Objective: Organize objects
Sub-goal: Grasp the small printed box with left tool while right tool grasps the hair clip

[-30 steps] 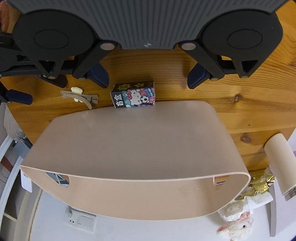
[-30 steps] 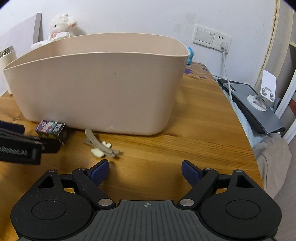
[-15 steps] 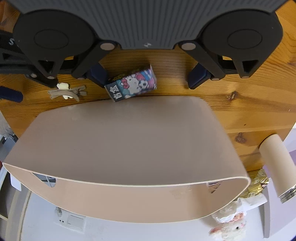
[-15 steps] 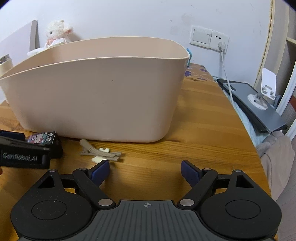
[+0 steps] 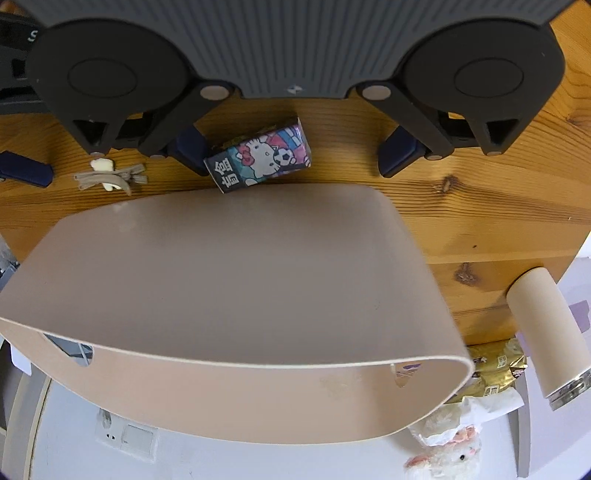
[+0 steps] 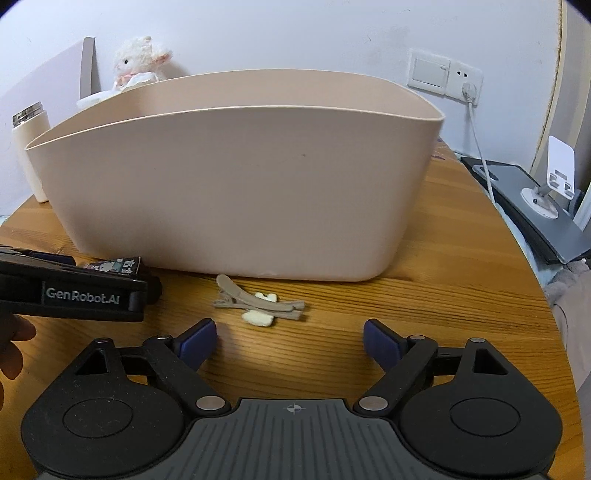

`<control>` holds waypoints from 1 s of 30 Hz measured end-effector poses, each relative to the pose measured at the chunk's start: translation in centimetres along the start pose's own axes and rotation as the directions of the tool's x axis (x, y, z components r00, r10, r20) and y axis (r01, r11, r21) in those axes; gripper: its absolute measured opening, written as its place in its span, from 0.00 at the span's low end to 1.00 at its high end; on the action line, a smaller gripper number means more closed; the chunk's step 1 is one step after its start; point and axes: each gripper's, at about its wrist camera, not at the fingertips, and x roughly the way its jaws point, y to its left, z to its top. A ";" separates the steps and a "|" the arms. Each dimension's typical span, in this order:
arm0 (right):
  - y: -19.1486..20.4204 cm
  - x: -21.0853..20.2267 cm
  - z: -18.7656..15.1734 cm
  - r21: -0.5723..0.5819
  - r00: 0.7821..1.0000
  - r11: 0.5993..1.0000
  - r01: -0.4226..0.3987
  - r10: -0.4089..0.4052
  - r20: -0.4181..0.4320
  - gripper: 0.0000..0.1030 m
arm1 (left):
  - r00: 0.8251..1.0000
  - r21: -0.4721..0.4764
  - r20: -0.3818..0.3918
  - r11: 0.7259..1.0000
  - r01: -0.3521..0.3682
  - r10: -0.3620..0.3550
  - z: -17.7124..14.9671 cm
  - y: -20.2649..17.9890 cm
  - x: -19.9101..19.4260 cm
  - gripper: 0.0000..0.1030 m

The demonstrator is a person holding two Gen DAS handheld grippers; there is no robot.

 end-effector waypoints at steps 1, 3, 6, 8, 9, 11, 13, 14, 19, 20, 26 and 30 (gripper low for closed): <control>0.1 0.1 0.1 0.003 1.000 1.000 0.000 0.000 0.000 0.87 | 1.000 -0.005 0.001 1.000 -0.004 0.004 0.0 0.3 0.0 0.94; 0.2 0.3 0.3 0.020 1.000 1.000 -0.002 0.002 0.003 0.88 | 1.000 -0.020 0.003 1.000 -0.014 0.014 0.0 0.9 0.0 0.94; 0.3 0.8 0.8 0.062 1.000 0.998 0.002 -0.002 0.006 0.92 | 1.000 -0.048 0.001 0.999 -0.026 0.026 0.2 1.8 0.0 0.94; 0.5 0.9 0.9 0.081 1.000 0.997 0.008 -0.009 0.013 0.92 | 1.000 -0.077 -0.002 0.997 -0.021 0.020 0.5 2.2 0.1 0.94; 0.7 1.0 0.9 0.087 1.000 0.996 0.011 -0.013 0.016 0.92 | 1.000 -0.083 -0.006 0.996 -0.018 0.017 0.7 2.3 0.0 0.94; 1.0 1.2 0.9 0.084 1.000 0.996 0.021 -0.023 0.015 0.91 | 1.000 -0.078 -0.012 0.997 -0.024 0.023 1.5 2.0 0.3 0.94; 1.4 1.3 0.9 0.075 0.999 0.996 0.040 -0.042 0.016 0.89 | 0.999 -0.069 -0.013 0.997 -0.037 0.037 1.3 2.0 0.4 0.93; 1.5 1.4 0.9 0.070 0.999 0.996 0.049 -0.050 0.016 0.88 | 0.999 -0.064 -0.011 0.997 -0.046 0.046 0.9 1.9 0.2 0.93; 1.7 0.9 0.9 0.058 0.998 0.997 0.052 -0.054 0.033 0.66 | 0.999 -0.046 0.006 0.998 -0.042 0.043 0.3 2.0 -0.3 0.78; 1.7 0.8 1.0 0.062 0.998 0.997 0.053 -0.055 0.034 0.63 | 0.999 -0.039 0.012 0.999 -0.035 0.035 0.3 2.1 -0.6 0.73; 1.8 0.2 1.2 0.070 0.998 0.996 0.048 -0.050 0.032 0.53 | 1.000 -0.020 0.015 1.000 -0.010 0.010 -0.1 2.6 -1.4 0.51; 2.0 -0.3 0.7 0.062 0.999 0.997 0.040 -0.042 0.034 0.53 | 1.000 -0.011 0.017 1.000 0.003 -0.003 -0.5 2.9 -1.6 0.51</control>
